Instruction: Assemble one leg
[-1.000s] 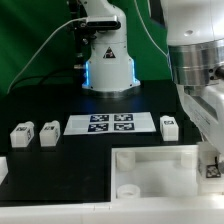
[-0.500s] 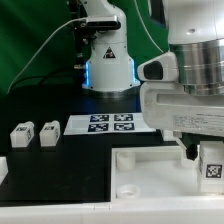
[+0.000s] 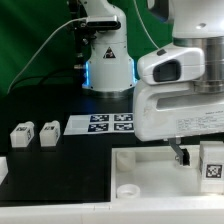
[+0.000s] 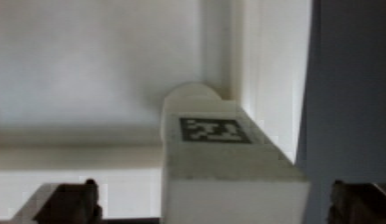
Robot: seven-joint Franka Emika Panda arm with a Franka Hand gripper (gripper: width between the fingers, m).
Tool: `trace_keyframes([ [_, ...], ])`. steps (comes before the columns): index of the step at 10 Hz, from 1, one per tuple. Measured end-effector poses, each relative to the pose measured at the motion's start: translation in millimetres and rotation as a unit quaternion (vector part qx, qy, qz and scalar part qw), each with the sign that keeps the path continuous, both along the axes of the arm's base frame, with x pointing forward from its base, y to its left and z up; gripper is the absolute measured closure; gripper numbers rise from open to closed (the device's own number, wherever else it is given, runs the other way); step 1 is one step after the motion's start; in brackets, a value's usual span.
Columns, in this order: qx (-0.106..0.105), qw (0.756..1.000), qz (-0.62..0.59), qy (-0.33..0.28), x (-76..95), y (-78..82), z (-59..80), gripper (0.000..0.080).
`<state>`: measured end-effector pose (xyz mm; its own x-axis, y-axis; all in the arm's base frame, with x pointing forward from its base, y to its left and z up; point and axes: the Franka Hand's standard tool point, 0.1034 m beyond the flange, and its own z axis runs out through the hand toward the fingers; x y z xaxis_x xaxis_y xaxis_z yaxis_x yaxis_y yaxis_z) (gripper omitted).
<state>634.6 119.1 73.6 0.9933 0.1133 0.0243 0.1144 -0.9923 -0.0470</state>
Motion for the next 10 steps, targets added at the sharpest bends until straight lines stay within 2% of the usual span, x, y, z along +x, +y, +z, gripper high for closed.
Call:
trace_keyframes([
  [1, 0.001, 1.000, -0.010, 0.001, -0.3, 0.2, -0.5, 0.0150],
  [2, 0.001, 1.000, -0.016, 0.001, -0.3, 0.2, -0.5, 0.0263],
  [3, 0.003, 0.998, -0.069, 0.004, -0.4, 0.9, -0.5, 0.0419],
  [4, 0.004, 0.993, -0.118, 0.006, -0.5, 1.2, -0.6, 0.0419],
  [5, 0.005, 0.987, -0.161, 0.009, -0.4, 0.7, -0.6, 0.0506],
  [6, 0.006, 0.976, -0.218, 0.011, -0.2, 0.1, -0.7, 0.0506],
  [7, 0.012, 0.953, -0.303, 0.016, 0.2, -0.9, -1.4, 0.0506],
  [9, 0.010, 0.903, -0.430, 0.017, 0.1, -0.7, -1.8, 0.0506],
  [10, 0.016, 0.850, -0.525, 0.023, 0.2, -2.8, -2.4, 0.0506],
])
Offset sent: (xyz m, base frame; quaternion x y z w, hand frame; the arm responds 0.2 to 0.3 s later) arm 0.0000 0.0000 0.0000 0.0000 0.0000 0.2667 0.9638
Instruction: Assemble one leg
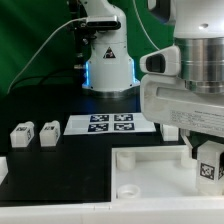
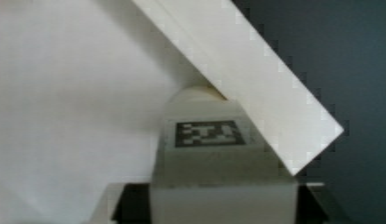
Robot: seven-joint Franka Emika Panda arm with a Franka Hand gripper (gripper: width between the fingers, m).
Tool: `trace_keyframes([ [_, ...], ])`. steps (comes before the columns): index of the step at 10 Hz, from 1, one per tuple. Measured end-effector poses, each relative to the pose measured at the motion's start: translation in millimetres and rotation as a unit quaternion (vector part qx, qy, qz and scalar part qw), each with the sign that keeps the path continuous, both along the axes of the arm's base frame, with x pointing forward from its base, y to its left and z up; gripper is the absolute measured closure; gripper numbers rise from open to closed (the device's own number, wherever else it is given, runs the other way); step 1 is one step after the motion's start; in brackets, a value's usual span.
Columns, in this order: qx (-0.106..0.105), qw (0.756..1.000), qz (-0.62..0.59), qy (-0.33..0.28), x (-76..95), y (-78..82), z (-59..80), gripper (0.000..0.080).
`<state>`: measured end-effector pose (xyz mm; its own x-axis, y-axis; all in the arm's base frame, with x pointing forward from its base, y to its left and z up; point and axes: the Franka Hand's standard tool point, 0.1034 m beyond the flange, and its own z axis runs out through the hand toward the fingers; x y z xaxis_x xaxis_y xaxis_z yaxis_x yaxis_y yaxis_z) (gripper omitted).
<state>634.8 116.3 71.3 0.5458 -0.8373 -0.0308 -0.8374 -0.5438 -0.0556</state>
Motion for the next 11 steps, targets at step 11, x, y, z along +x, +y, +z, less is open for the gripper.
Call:
trace_keyframes([
  [11, 0.048, 0.930, -0.364, 0.033, -1.9, 1.5, -1.2, 0.0283],
])
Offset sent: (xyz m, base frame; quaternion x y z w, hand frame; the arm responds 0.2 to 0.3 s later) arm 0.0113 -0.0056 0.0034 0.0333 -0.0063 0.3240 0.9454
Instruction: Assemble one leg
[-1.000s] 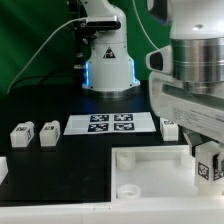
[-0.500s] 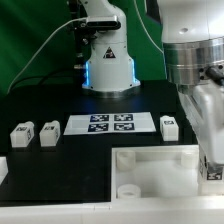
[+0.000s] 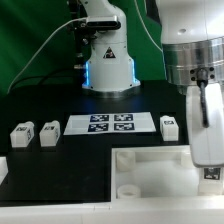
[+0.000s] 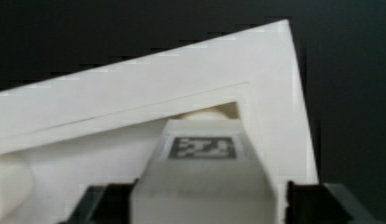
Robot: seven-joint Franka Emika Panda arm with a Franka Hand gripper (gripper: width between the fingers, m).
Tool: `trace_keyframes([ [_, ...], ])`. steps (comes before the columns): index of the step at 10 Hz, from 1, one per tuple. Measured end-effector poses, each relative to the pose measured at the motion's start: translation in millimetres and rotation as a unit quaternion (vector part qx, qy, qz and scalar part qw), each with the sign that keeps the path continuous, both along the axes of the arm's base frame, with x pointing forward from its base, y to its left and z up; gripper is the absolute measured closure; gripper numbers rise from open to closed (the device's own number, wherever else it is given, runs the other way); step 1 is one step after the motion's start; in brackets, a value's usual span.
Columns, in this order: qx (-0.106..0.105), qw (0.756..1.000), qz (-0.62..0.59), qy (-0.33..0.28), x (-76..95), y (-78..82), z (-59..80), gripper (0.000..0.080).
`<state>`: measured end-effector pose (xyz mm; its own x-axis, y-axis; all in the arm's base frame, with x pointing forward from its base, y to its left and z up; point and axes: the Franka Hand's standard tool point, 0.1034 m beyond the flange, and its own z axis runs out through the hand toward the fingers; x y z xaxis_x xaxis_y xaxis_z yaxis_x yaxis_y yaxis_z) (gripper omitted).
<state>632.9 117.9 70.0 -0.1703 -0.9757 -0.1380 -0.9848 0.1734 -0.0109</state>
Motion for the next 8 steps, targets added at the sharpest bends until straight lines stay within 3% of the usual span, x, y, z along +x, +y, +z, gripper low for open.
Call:
trace_keyframes([
  [1, -0.008, 0.996, 0.084, -0.008, -0.6, 2.8, 0.4, 0.0283],
  [2, -0.011, 0.983, 0.182, -0.021, 1.6, 4.7, 3.0, 0.0179],
  [5, -0.017, 0.945, 0.323, -0.040, 2.1, 4.8, 2.9, 0.0155],
  [7, -0.022, 0.892, 0.448, -0.055, 2.2, 2.8, 2.4, 0.0151],
  [8, -0.030, 0.844, 0.532, -0.054, 1.4, 0.4, 2.0, 0.0151],
])
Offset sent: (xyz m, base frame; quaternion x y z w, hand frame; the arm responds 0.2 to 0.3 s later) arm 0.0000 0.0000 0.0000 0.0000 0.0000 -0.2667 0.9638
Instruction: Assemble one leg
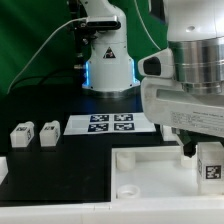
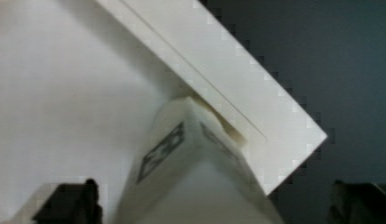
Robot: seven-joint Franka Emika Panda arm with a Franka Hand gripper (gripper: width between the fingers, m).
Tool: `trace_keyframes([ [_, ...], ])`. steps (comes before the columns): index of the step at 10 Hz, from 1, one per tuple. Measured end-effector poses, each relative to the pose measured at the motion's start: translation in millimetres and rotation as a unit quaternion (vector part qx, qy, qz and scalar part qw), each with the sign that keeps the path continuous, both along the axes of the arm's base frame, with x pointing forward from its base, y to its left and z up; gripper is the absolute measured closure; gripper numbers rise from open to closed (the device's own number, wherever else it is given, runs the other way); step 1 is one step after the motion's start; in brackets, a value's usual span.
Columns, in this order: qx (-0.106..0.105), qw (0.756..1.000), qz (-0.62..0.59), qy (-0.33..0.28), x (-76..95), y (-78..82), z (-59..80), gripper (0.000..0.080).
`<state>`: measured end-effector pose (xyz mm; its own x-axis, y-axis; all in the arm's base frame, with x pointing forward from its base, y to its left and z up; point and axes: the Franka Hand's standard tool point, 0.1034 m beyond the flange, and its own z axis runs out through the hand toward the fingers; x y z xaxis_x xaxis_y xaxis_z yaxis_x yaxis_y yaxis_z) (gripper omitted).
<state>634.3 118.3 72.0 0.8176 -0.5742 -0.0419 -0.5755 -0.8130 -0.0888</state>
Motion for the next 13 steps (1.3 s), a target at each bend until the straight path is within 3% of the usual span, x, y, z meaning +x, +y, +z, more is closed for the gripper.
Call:
trace_keyframes([
  [2, -0.022, 0.985, 0.169, -0.014, 0.0, 0.4, 0.2, 0.0151],
  [4, -0.025, 0.983, 0.179, -0.014, -0.2, 1.5, -0.2, 0.0151],
  [6, -0.025, 0.984, 0.174, -0.014, -0.3, 1.4, -0.6, 0.0409],
  [7, -0.020, 0.995, 0.094, -0.007, -0.7, 1.9, -0.9, 0.0507],
  [10, -0.014, 0.997, -0.074, 0.006, 0.2, -0.2, -1.3, 0.0507],
  [13, -0.003, 0.958, -0.286, 0.026, 0.5, -2.0, -1.6, 0.0507],
])
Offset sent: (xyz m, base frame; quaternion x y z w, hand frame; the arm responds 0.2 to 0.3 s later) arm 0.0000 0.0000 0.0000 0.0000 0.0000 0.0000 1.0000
